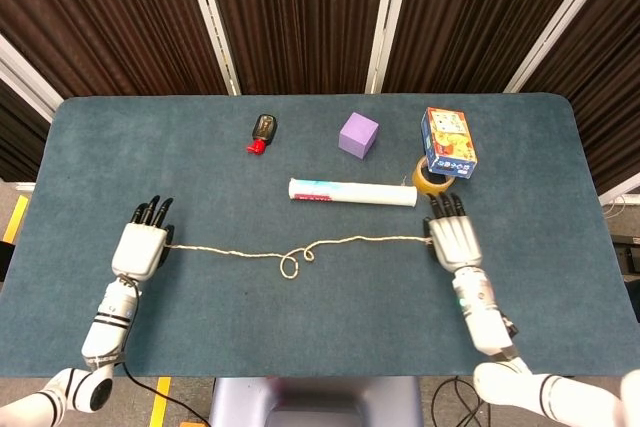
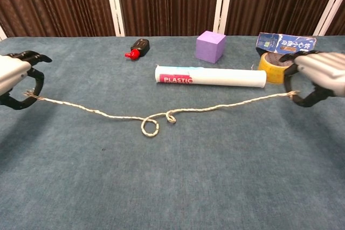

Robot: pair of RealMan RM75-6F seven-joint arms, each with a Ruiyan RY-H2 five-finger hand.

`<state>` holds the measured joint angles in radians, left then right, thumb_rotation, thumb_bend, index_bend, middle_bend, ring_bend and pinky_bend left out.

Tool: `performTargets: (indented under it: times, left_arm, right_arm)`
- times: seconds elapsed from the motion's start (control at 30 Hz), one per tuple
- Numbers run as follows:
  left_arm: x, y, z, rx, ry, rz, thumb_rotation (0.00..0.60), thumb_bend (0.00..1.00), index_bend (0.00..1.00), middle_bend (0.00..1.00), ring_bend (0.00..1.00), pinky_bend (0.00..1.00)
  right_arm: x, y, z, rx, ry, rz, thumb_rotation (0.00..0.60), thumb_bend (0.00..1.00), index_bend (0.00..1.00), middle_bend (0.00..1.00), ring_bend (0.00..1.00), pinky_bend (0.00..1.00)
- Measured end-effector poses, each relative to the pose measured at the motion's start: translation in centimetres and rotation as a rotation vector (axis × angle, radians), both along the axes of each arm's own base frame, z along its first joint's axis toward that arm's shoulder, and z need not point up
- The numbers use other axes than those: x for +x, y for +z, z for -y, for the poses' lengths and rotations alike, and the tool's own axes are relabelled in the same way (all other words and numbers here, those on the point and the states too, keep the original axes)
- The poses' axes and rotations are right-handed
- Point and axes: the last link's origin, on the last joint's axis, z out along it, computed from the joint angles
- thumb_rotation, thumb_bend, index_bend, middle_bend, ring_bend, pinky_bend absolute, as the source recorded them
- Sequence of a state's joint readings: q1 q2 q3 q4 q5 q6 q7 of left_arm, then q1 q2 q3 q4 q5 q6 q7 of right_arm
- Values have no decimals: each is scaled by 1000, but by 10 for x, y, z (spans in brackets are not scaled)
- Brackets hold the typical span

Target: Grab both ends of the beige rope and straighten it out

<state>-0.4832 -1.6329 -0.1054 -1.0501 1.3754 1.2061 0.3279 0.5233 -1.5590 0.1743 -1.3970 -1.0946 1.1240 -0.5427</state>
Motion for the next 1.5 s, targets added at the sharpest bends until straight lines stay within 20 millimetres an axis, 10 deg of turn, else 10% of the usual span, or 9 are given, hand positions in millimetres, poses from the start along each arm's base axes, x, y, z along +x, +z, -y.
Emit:
performTargets:
  times: [0.63, 1.5]
  left_arm:
    - [-41, 37, 25, 41, 50, -43, 600, 485, 611, 68, 0, 167]
    - [-59, 16, 23, -18, 87, -74, 600, 484, 605, 70, 0, 169]
  right_arm:
    - [-82, 63, -32, -80, -141, -35, 600, 656, 809, 181, 0, 0]
    - [-133, 60, -48, -40, -263, -46, 600, 656, 807, 181, 0, 0]
